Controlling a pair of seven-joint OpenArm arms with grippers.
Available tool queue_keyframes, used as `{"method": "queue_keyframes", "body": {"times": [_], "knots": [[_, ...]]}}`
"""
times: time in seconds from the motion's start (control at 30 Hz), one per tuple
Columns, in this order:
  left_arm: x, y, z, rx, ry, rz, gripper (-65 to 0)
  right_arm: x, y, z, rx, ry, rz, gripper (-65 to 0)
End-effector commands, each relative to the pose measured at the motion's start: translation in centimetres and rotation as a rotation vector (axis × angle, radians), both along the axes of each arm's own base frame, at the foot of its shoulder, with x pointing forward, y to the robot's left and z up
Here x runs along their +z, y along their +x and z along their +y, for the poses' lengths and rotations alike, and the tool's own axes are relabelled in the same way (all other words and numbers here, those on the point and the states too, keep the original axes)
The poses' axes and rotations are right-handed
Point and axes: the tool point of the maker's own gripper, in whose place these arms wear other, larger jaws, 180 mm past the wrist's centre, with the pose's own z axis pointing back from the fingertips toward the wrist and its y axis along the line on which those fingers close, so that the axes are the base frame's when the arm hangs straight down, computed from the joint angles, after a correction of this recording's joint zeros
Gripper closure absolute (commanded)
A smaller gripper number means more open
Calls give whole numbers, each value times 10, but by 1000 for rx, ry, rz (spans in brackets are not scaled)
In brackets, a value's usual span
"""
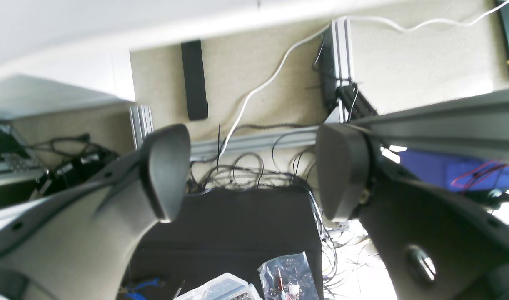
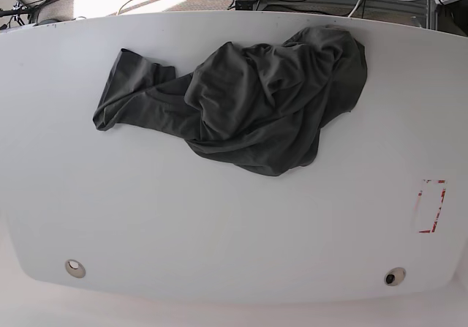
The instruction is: Fold the T-shirt properly
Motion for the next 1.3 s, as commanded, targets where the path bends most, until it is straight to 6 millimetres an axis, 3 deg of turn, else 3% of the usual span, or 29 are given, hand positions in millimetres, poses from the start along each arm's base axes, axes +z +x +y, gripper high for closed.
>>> {"method": "queue_keyframes", "body": {"times": [0.0, 0.13, 0.4, 0.6, 0.67, 0.83, 0.97, 1.27], "knots": [[14, 4, -2, -11, 2, -31, -440, 9, 5, 2, -8, 13, -31, -94], [16, 17, -2, -13, 2, -66, -440, 10, 27, -7, -30, -5, -101, -94], [21, 58, 9, 0, 33, -179, -449, 23, 89, -27, -151, -35, -310, -94], [28, 89, 10, -5, 40, -264, -599, 32, 128, -30, -167, -32, -413, -105], [30, 96, 10, -4, 40, -284, -611, 35, 140, -29, -167, -28, -445, -147], [33, 107, 11, -5, 41, -313, -599, 43, 163, -31, -185, -22, -506, -357], [33, 109, 11, -5, 42, -316, -599, 40, 172, -32, -172, -34, -493, -453], [36, 122, 10, -2, 41, -353, -599, 46, 211, -45, -92, -90, -530, -466]]}}
